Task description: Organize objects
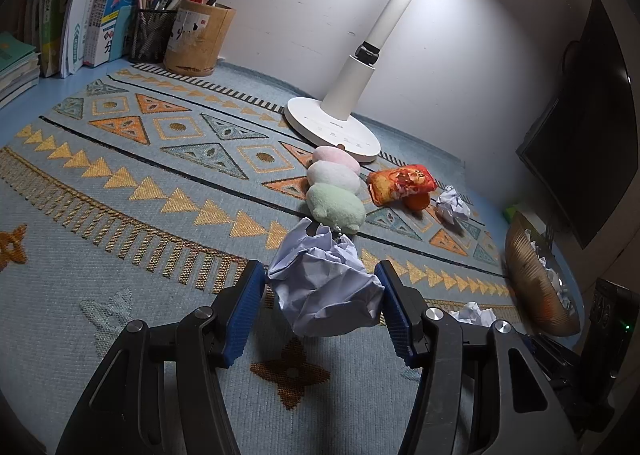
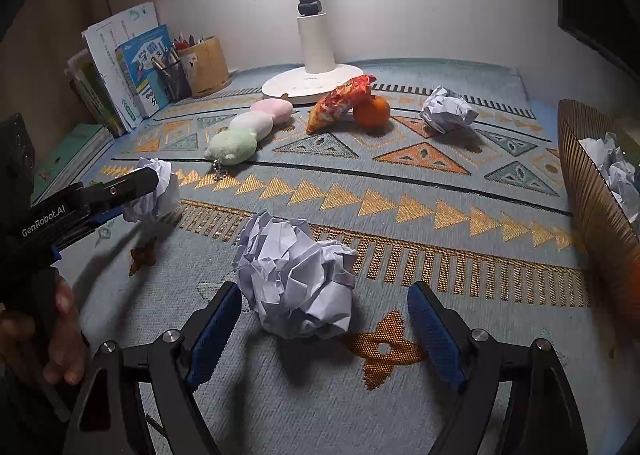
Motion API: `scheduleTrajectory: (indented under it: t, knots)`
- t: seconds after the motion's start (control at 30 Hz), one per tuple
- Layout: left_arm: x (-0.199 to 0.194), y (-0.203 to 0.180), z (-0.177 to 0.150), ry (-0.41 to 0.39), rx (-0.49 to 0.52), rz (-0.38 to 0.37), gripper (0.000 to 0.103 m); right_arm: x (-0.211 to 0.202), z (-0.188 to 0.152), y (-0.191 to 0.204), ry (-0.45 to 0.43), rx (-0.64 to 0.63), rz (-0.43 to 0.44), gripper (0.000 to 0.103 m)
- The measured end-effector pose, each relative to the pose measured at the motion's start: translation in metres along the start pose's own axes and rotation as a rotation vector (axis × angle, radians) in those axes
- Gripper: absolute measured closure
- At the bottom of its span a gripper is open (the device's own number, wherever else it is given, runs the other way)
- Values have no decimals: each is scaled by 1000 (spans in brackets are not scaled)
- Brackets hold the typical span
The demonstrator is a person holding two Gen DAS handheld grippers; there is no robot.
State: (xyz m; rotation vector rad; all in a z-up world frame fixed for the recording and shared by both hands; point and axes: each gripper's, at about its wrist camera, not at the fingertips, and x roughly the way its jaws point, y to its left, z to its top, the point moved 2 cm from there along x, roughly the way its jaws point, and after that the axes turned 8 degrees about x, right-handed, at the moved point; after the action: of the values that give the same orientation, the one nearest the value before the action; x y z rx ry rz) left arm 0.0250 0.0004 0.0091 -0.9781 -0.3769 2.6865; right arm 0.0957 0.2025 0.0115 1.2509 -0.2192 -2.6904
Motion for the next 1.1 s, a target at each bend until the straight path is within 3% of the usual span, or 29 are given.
scheduleTrajectory:
  t: [1.1]
  knots:
    - [0,0,2,5,7,-7,48,-1,3,3,-32,-39,-34,19]
